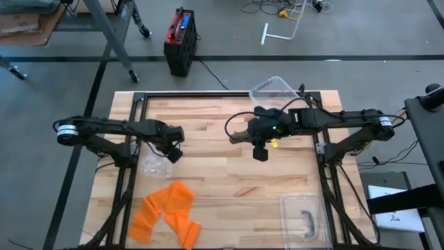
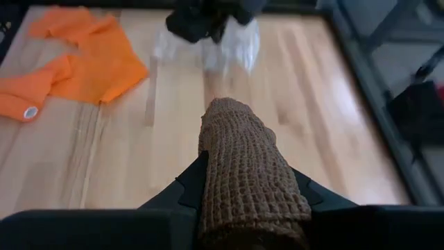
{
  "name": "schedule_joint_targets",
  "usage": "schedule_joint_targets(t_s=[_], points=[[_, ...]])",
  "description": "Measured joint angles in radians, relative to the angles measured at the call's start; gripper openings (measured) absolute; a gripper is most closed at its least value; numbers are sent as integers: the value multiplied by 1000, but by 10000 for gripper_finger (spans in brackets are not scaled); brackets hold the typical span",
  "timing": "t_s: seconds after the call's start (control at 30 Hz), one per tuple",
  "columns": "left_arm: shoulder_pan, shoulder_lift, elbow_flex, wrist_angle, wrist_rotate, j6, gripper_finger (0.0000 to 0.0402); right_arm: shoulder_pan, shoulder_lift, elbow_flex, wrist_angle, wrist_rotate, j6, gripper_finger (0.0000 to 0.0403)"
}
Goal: Roll bandage
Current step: Put the brown bandage into the zip bag
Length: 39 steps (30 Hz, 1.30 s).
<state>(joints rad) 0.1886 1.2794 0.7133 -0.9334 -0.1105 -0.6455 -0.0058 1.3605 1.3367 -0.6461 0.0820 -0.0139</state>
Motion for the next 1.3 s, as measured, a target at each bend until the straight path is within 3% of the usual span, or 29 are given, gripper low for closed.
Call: schedule_joint_targets(t_s=[0.17, 0.4, 0.47, 0.6, 0.77, 1.3], points=[[-100, -68, 140, 122, -62, 258, 2, -1, -48, 25, 4, 82, -94, 87], [-317, -140, 194, 637, -54, 882, 0, 10, -82, -8, 27, 98, -129, 86], [-354, -139, 187, 702, -59, 982, 0, 27, -72, -25, 46, 94, -142, 86], [-359, -114, 187, 734, -57, 1009, 0, 68, -60, -24, 74, 103, -180, 86], [-361, -74, 194, 740, -17, 1004, 0, 113, -63, 8, 90, 202, -292, 85], [-360, -60, 255, 752, 27, 1003, 0, 140, 1, 2, 115, 208, -328, 85]])
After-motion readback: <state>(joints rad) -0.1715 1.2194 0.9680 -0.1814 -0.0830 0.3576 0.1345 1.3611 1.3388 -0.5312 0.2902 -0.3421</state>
